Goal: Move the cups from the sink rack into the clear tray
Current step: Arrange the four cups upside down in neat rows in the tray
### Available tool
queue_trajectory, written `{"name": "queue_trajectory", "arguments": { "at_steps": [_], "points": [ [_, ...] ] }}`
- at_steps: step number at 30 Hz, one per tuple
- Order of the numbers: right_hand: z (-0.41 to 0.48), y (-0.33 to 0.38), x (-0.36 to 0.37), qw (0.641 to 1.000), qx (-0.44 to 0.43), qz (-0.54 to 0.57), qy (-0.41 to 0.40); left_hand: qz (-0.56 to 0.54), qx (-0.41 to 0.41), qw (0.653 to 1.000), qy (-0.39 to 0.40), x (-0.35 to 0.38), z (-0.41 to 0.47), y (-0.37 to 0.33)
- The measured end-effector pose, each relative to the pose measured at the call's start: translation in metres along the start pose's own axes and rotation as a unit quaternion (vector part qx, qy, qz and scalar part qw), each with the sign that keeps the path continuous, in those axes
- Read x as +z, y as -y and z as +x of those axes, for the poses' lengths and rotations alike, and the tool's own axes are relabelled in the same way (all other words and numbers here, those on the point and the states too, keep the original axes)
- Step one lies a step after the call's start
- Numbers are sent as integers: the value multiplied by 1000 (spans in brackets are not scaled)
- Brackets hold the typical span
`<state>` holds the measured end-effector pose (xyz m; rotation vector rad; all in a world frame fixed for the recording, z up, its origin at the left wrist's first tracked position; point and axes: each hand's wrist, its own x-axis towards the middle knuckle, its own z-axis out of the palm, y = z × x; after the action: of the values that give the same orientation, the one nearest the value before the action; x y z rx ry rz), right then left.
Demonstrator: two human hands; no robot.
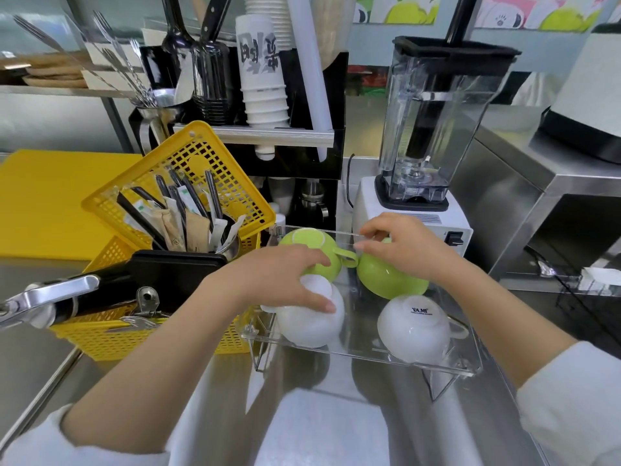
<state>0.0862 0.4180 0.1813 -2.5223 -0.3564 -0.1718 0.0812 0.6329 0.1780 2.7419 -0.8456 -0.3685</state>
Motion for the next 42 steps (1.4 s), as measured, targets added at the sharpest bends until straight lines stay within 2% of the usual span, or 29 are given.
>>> {"name": "queue_trajectory", "arguments": {
  "at_steps": [4, 8, 10, 16, 21, 25, 29, 32, 37, 39, 42],
  "points": [
    [-12, 9, 9, 997, -19, 23, 75, 35, 20, 996, 75, 8, -1, -5],
    [-25, 20, 17, 981, -22, 20, 191, 19, 22, 997, 67, 10, -2, -6],
    [-32, 25, 23, 975, -30, 6, 219, 15, 20, 999, 44, 10, -4, -5],
    [-44, 33, 36, 977, -29, 13, 209, 21, 12, 999, -36, 14, -11, -5],
    [-46, 36, 37, 985, -62, -6, 162, -62, 2, 993, -99, 17, -18, -2],
    [-49, 36, 37, 987, -99, -34, 125, -151, -17, 968, -199, 20, -26, 0],
    [-48, 40, 36, 981, -145, -116, 51, -270, -27, 918, -290, 26, -29, -11],
    [-47, 42, 34, 971, -180, -156, -8, -393, -26, 857, -333, 30, -29, -27],
    [-47, 39, 25, 964, -202, -167, -40, -551, -28, 769, -323, 34, -28, -47],
    [-51, 37, 21, 962, -208, -168, -50, -625, -46, 718, -303, 34, -28, -51],
    [-58, 39, 15, 960, -226, -139, -91, -752, -78, 604, -251, 33, -26, -56]
  ]
}}
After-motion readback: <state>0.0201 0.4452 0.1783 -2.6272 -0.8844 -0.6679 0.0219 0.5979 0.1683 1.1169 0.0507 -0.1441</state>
